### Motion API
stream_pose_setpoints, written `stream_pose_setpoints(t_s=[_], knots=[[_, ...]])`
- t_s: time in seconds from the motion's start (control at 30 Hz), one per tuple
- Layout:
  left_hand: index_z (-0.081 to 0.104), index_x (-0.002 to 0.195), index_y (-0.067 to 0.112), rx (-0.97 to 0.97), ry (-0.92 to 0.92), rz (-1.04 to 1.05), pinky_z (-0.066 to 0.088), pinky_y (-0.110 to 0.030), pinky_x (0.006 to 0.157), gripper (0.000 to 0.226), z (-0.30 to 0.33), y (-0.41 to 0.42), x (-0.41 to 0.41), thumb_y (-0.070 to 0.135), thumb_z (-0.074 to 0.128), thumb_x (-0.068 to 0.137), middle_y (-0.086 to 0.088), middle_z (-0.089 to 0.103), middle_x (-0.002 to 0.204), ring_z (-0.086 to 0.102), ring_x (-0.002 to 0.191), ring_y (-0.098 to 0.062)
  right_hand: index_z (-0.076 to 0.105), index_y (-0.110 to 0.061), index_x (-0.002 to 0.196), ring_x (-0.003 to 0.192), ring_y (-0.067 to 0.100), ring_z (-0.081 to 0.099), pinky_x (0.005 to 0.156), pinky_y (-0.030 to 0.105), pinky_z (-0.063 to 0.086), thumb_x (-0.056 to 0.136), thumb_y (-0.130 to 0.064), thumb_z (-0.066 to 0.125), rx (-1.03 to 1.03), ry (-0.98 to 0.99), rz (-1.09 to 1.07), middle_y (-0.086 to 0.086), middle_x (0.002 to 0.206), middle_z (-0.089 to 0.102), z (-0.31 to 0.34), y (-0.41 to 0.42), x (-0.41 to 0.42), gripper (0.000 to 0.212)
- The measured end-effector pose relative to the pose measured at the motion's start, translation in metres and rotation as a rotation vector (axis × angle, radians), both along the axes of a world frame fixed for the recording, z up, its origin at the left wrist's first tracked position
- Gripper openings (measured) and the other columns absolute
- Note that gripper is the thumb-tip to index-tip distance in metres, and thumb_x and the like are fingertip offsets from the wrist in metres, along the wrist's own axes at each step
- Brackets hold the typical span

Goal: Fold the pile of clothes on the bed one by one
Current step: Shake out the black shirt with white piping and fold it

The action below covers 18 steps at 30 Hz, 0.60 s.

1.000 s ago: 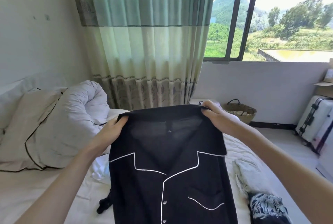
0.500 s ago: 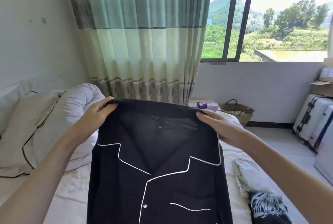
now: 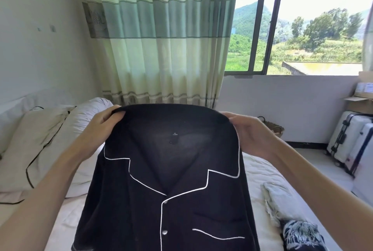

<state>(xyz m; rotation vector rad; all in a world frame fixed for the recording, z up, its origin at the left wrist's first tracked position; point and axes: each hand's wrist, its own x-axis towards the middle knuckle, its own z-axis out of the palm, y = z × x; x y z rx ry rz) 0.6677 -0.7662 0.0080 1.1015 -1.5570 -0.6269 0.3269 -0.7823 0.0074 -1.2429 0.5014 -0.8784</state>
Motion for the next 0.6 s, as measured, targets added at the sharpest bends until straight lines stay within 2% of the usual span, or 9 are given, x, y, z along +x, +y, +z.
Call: stream_pose_setpoints(t_s=[0.1,0.2,0.3,0.37,0.43,0.5,0.6], knots=[[0.067,0.098,0.019,0.036,0.099,0.048,0.043,-0.024,0.084,0.025,-0.005,0.001,0.005,0.013,0.043,0.099,0.009,0.067,0.093,0.058,0.091,-0.005,0.076,-0.011,0.097,0.074,0.017,0.068,0.067,0.026,0.054,0.077,-0.003,0.051,-0.008,0.086,-0.031,0.007,0.088,0.072,-0.005,-0.003,0.002,0.033],[0.063,0.100,0.007,-0.010,0.060,0.007,0.040,-0.030,0.087,0.022,-0.004,0.002,0.010,0.010,0.042,0.099,-0.001,0.063,0.099,0.055,0.097,-0.013,0.076,-0.008,0.095,0.068,0.016,0.066,0.066,0.025,0.053,0.084,0.006,0.046,0.056,0.180,-0.034,0.007,0.082,0.070,-0.015,-0.009,0.001,0.034],[0.061,0.096,0.005,-0.030,0.010,-0.034,0.037,-0.032,0.088,0.020,0.000,0.003,0.015,0.008,0.042,0.099,-0.006,0.060,0.100,0.053,0.099,-0.018,0.068,-0.001,0.107,0.077,0.023,0.062,0.074,0.032,0.052,0.086,0.013,0.041,0.163,0.269,0.017,0.014,0.092,0.066,-0.032,-0.012,0.002,0.037],[0.063,0.093,0.011,-0.028,0.013,-0.014,0.039,-0.026,0.088,0.021,0.000,0.003,0.018,0.009,0.043,0.098,0.000,0.062,0.097,0.054,0.097,-0.011,0.062,0.005,0.109,0.078,0.025,0.062,0.076,0.033,0.050,0.086,0.017,0.037,0.216,0.332,0.076,0.017,0.092,0.064,-0.044,-0.009,0.004,0.037],[0.065,0.089,0.017,-0.035,-0.009,0.003,0.041,-0.019,0.084,0.023,0.000,0.005,0.022,0.009,0.045,0.098,0.008,0.064,0.090,0.056,0.091,-0.006,0.065,0.004,0.100,0.076,0.022,0.065,0.074,0.031,0.052,0.084,0.020,0.037,0.251,0.406,0.181,0.015,0.089,0.065,-0.055,-0.002,0.008,0.036],[0.065,0.088,0.016,-0.040,-0.073,0.000,0.041,-0.020,0.085,0.023,-0.002,0.005,0.024,0.010,0.046,0.097,0.007,0.064,0.089,0.056,0.091,-0.007,0.070,0.000,0.089,0.078,0.019,0.067,0.073,0.026,0.055,0.081,0.020,0.040,0.259,0.493,0.281,0.012,0.088,0.068,-0.062,0.007,0.018,0.036],[0.065,0.085,0.028,-0.036,-0.080,0.077,0.040,-0.007,0.077,0.026,-0.006,0.006,0.024,0.013,0.047,0.097,0.021,0.064,0.081,0.055,0.082,0.007,0.060,0.012,0.111,0.090,0.019,0.059,0.081,0.025,0.050,0.088,0.011,0.048,0.085,0.715,0.333,0.015,0.105,0.062,-0.073,0.020,0.034,0.025]])
